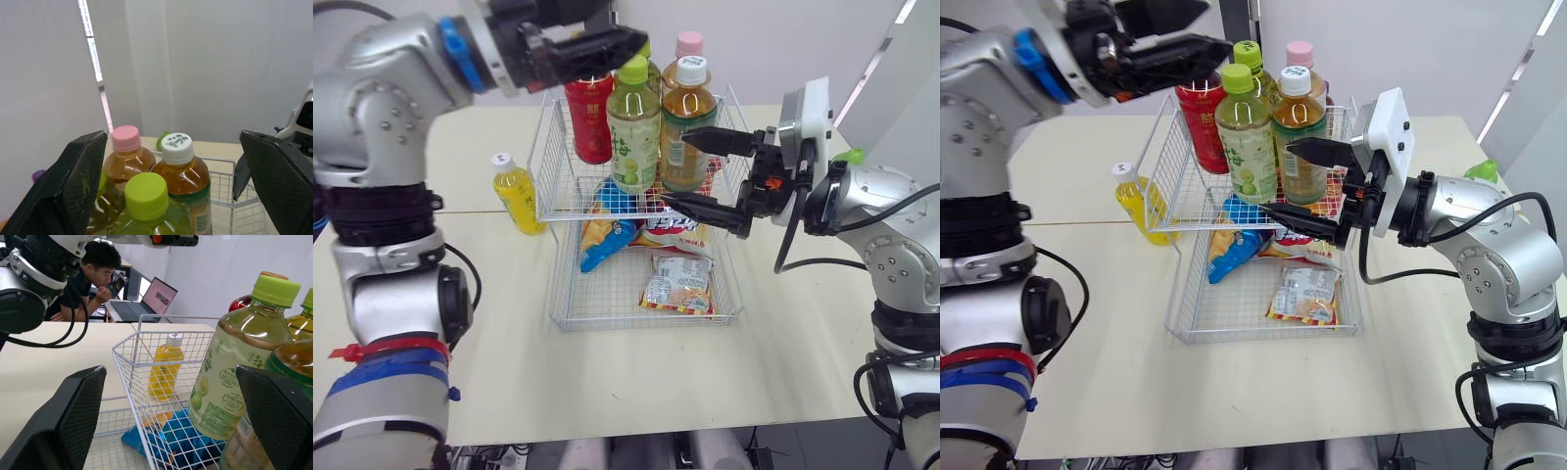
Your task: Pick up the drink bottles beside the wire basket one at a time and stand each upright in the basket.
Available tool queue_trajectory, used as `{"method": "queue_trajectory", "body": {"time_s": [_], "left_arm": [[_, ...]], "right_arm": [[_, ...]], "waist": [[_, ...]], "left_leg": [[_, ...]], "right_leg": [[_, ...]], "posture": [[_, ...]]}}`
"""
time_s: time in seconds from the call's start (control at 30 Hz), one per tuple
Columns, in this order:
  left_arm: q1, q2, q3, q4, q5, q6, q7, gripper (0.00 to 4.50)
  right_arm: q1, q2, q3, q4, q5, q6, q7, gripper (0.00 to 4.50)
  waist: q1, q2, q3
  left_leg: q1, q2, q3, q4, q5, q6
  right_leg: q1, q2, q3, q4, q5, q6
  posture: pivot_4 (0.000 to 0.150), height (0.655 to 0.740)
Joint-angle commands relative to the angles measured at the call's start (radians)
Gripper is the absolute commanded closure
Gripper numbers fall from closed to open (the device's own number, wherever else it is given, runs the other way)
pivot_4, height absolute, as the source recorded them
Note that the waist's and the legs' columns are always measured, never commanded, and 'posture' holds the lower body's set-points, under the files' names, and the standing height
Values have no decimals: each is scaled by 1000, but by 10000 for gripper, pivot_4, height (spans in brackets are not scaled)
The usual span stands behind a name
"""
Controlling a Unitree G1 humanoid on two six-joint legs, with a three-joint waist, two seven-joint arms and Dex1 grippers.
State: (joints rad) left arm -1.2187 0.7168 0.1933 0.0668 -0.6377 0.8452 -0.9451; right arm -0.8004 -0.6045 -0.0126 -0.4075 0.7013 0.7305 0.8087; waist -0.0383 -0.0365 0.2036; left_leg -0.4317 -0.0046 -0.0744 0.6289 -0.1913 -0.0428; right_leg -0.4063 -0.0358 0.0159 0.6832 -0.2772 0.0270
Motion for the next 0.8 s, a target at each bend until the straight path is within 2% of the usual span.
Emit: {"method": "queue_trajectory", "body": {"time_s": [0.03, 0.17, 0.33, 0.43, 0.53, 0.67, 0.8], "left_arm": [[151, 100, 127, -100, 22, 6, 87, 178], [377, 181, 283, -229, 33, 9, 179, 178], [735, 165, 584, -408, 3, 58, 241, 178], [945, 99, 700, -482, -3, 22, 242, 178], [1113, -21, 789, -575, -37, 4, 280, 178], [1314, -199, 812, -684, -67, -51, 334, 178], [1434, -290, 768, -721, -57, -124, 369, 178]], "right_arm": [[-29, 10, -7, 10, 19, -23, 30, 0], [-51, 30, 15, 54, 5, -52, 70, 0], [-89, 69, 55, 121, -16, -90, 127, 0], [-104, 84, 72, 148, -22, -108, 159, 0], [-114, 97, 87, 161, -32, -132, 191, 0], [-123, 120, 83, 171, -26, -143, 201, 0], [-135, 126, 80, 187, -33, -147, 200, 0]], "waist": [[-10, 2, -1], [-13, 2, -1], [-12, 2, -1], [-8, 2, -1], [5, 1, -2], [13, 0, -3], [14, -2, -4]], "left_leg": [[1, 0, 0, 0, 0, 0], [1, 1, -1, 0, 0, 0], [1, 1, -1, -1, 0, 0], [1, 1, -1, -1, 0, 0], [1, 1, -1, 0, 0, 0], [1, 0, -1, 0, 0, 0], [1, 0, -1, 0, 0, 0]], "right_leg": [[0, 0, 1, 0, 0, 0], [0, 0, -1, 1, 0, 0], [0, -1, 0, 0, 0, 0], [1, -1, 0, 0, 0, 0], [2, -2, 0, 0, 0, 0], [2, -3, 1, -2, 1, 1], [2, -4, 0, -2, 3, 0]], "posture": [[1500, 7400], [1500, 7400], [1500, 7400], [1500, 7400], [1500, 7400], [1500, 7400], [1500, 7400]]}}
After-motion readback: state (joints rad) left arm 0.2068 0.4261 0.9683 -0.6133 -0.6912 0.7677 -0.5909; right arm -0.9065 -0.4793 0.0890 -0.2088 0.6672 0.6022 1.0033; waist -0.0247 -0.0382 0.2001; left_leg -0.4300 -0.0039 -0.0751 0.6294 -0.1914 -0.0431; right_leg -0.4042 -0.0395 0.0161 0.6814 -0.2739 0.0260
